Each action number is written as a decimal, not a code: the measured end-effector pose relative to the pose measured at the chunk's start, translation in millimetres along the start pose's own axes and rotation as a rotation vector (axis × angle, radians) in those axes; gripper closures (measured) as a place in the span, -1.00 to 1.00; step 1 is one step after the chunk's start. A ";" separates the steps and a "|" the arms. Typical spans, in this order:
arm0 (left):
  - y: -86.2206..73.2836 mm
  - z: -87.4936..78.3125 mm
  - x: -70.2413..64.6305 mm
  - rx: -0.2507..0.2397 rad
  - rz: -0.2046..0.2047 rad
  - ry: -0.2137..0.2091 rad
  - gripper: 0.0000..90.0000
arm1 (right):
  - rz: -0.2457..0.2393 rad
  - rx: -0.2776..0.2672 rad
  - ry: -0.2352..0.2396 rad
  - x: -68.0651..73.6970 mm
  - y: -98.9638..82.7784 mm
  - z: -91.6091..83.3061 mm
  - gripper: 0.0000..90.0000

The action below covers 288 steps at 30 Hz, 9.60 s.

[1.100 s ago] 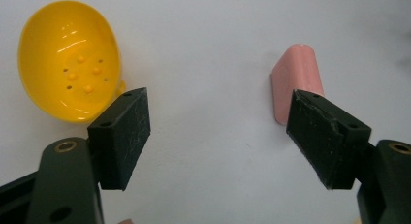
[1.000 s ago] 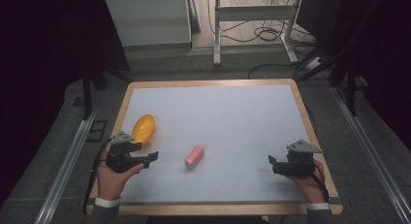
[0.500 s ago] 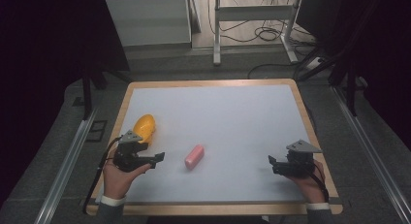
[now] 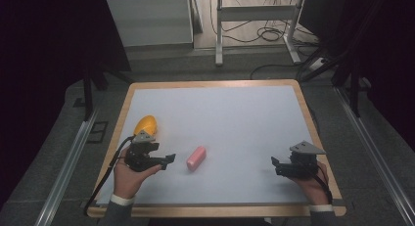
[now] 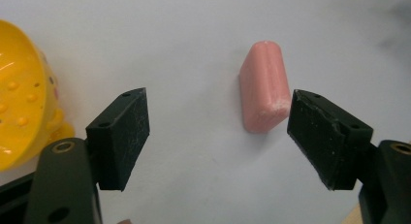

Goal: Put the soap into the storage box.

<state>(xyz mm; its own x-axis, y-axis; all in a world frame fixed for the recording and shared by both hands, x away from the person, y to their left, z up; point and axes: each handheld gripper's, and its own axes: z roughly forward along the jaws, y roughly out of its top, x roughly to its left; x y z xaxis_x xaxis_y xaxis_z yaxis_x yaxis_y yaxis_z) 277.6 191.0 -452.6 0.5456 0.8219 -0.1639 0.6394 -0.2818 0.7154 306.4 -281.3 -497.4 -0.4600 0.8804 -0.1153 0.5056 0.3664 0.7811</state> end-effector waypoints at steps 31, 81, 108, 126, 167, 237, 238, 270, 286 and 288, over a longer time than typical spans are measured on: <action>21.8 38.3 -41.7 0.080 0.095 -0.035 -0.50 | -0.002 0.006 -0.005 -1.6 -1.8 1.8 -0.82; 20.5 110.6 -48.9 0.223 0.031 0.006 0.04 | -0.009 0.029 -0.016 -2.7 -5.0 5.8 -0.82; 22.5 101.9 -44.0 0.182 -0.003 -0.018 0.33 | -0.006 0.023 -0.024 -5.3 -5.4 4.5 -0.82; 30.3 77.0 -38.7 0.143 0.029 0.007 0.33 | -0.004 0.024 -0.028 -5.9 -5.6 4.7 -0.82; 35.8 46.2 -7.5 0.090 0.005 0.068 0.33 | -0.004 0.031 -0.034 -7.5 -7.1 5.8 -0.82; 47.2 14.2 65.6 0.035 -0.127 0.204 0.33 | 0.000 0.041 -0.043 -10.8 -9.3 7.1 -0.82; 47.5 13.7 66.4 0.035 -0.128 0.205 0.33 | -0.001 0.042 -0.044 -10.6 -9.2 7.1 -0.82; 52.2 6.8 93.8 0.041 -0.170 0.270 0.33 | 0.002 0.036 -0.048 -10.2 -8.3 5.7 -0.82; 47.3 16.2 104.5 0.069 -0.192 0.291 0.33 | 0.004 0.041 -0.049 -11.0 -8.9 6.2 -0.82; 46.4 17.7 105.8 0.073 -0.190 0.289 0.33 | 0.003 0.042 -0.049 -11.0 -9.1 6.5 -0.82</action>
<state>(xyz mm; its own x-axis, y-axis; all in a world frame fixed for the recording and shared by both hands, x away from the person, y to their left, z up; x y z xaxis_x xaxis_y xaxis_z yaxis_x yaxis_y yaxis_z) 374.6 256.1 -448.8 0.2443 0.9661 -0.0833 0.7573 -0.1364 0.6387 311.5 -292.4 -507.2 -0.4228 0.8948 -0.1436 0.5377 0.3752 0.7550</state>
